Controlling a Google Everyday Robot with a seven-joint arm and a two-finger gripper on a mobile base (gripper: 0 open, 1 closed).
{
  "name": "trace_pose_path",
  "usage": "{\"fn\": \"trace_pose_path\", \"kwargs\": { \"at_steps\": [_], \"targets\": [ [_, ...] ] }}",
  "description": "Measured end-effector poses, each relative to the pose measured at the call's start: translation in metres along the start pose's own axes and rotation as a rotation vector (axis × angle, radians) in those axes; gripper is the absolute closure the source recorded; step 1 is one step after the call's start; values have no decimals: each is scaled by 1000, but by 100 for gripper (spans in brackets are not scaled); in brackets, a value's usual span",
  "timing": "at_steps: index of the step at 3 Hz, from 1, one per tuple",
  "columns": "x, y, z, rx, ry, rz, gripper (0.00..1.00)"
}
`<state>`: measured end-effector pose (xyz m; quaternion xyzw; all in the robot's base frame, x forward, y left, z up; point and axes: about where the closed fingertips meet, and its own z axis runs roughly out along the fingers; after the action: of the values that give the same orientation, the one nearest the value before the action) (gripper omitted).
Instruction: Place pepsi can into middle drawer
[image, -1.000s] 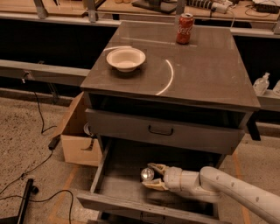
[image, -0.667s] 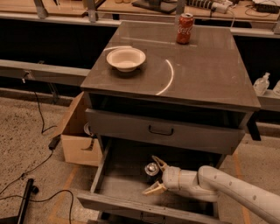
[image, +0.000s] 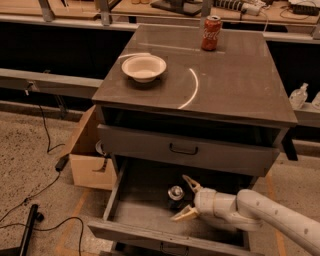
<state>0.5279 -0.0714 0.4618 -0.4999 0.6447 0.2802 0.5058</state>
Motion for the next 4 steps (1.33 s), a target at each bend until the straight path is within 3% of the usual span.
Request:
{"fn": "trace_pose_path", "kwargs": {
  "at_steps": [1, 2, 3, 4],
  "targets": [
    [-12, -30, -50, 105, 37, -40, 36],
    [-19, -48, -88, 162, 81, -62, 60],
    [-16, -48, -118, 156, 182, -35, 82],
    [-2, -41, -144, 132, 357, 50, 100]
  ]
}}
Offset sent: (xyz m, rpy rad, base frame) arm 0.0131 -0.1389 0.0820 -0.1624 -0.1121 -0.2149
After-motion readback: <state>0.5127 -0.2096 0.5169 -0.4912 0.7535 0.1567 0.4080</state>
